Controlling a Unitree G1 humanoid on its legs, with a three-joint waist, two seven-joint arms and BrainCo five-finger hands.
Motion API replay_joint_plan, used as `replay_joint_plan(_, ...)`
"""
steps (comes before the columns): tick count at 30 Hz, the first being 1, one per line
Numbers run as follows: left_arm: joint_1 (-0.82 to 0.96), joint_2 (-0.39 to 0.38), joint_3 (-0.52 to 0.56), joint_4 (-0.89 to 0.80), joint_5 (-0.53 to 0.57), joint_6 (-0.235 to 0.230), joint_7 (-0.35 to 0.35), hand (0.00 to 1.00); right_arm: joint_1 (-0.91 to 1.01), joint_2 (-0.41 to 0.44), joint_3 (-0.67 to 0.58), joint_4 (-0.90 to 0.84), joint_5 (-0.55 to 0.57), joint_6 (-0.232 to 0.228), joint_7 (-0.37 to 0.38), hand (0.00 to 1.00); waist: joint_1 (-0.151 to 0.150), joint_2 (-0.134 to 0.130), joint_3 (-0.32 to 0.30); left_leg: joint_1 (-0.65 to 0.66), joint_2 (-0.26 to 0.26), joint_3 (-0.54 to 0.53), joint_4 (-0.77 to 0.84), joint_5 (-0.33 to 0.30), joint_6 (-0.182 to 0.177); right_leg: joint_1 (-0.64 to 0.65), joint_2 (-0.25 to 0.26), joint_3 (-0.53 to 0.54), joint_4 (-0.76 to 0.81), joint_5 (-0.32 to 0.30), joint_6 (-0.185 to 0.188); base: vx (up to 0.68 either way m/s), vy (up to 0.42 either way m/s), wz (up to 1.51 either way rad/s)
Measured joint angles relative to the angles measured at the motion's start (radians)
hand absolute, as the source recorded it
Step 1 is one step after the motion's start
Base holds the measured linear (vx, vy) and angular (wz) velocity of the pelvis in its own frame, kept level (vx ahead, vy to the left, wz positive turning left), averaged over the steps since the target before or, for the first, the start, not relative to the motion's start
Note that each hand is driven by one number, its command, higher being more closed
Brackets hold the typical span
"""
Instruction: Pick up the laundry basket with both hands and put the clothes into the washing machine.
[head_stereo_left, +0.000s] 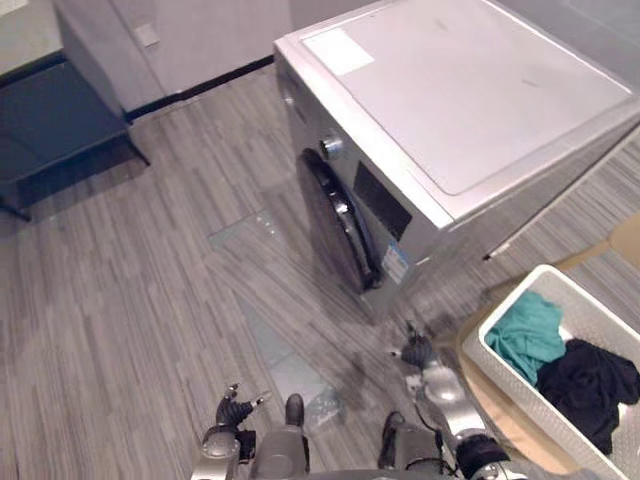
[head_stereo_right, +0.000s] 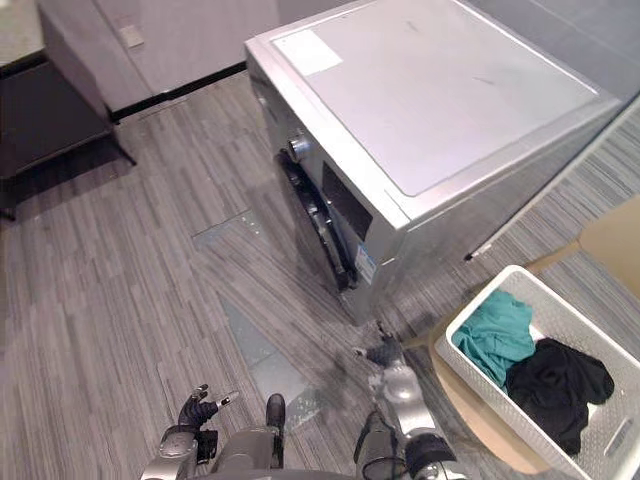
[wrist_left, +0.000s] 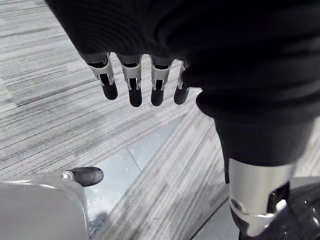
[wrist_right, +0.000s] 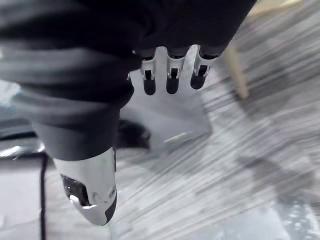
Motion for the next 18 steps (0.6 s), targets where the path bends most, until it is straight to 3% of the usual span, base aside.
replay_joint_plan(4,0.000,0.000,0.020,-0.028,-0.005,0.000,0.017,0.00,-0.083,-0.015,-0.005,-0.055,0.001,-0.001,-0.022,0.00,0.008,-0.003,0.028,-0.056,-0.011,0.001,-0.022,0.027,0.018,-0.077,-0.023,-0.010,0.056,-0.010,-0.008,-0.15,-0.003,0.19)
replay_joint_plan(7,-0.007,0.000,0.021,-0.047,-0.023,-0.001,0.028,0.00,-0.148,-0.044,-0.080,-0.121,0.007,-0.001,-0.074,0.00,0.021,0.000,0.049,-0.095,-0.021,0.002,-0.025,0.033,0.014,-0.132,-0.045,-0.007,0.093,-0.008,-0.002,-0.13,-0.014,0.10)
replay_joint_plan(11,-0.043,0.001,0.020,-0.056,-0.042,-0.014,0.043,0.00,-0.236,-0.148,-0.184,-0.161,0.028,0.000,-0.172,0.00,0.032,0.001,0.071,-0.150,-0.039,-0.001,-0.033,0.040,0.004,-0.196,-0.069,-0.009,0.126,-0.005,0.002,-0.06,-0.012,0.12)
replay_joint_plan(14,-0.062,0.005,0.009,-0.065,-0.062,-0.022,0.044,0.00,-0.297,-0.214,-0.176,-0.129,0.050,0.000,-0.172,0.00,0.031,0.005,0.091,-0.164,-0.048,-0.004,-0.061,0.065,0.004,-0.223,-0.075,-0.010,0.134,0.001,0.006,0.00,-0.031,0.06)
replay_joint_plan(18,-0.105,0.015,-0.019,-0.073,-0.073,-0.026,0.043,0.00,-0.432,-0.241,-0.176,0.005,0.082,0.011,-0.170,0.00,0.034,0.017,0.123,-0.195,-0.048,-0.017,-0.073,0.084,0.005,-0.254,-0.074,-0.016,0.133,0.009,0.005,0.02,-0.057,0.09)
